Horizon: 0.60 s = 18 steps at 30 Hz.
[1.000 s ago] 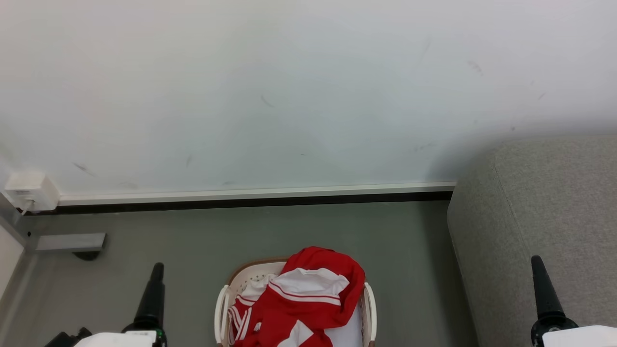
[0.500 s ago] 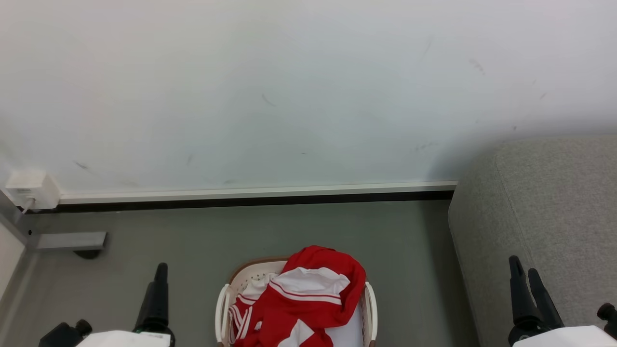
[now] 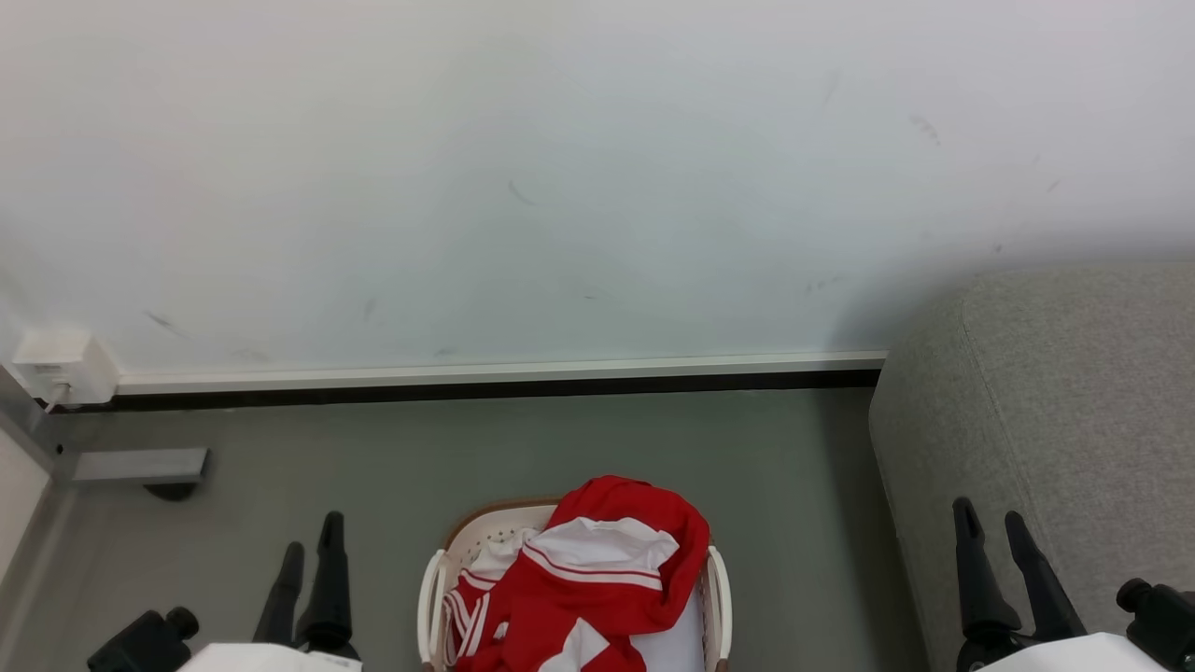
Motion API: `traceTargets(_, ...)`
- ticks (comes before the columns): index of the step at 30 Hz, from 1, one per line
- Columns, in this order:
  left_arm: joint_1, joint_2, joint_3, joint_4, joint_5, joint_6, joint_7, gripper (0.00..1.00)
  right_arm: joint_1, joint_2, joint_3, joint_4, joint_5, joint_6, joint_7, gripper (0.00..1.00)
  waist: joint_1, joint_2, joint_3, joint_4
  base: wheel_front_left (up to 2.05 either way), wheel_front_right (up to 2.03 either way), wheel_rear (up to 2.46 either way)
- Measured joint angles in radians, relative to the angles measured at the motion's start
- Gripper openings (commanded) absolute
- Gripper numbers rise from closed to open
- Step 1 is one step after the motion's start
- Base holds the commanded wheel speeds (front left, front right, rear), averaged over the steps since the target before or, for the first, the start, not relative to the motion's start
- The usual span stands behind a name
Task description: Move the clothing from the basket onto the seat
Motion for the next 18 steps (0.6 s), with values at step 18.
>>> traceTargets(18, 0.013, 0.001, 0.002, -0.031, 0.245, 0.019, -0.049, 1.00, 0.003, -0.002, 0.024, 0.006, -0.207, 0.000, -0.050, 1.00, 0.0000, 0.0000, -0.001, 0.003, 0.00, 0.00, 0.00)
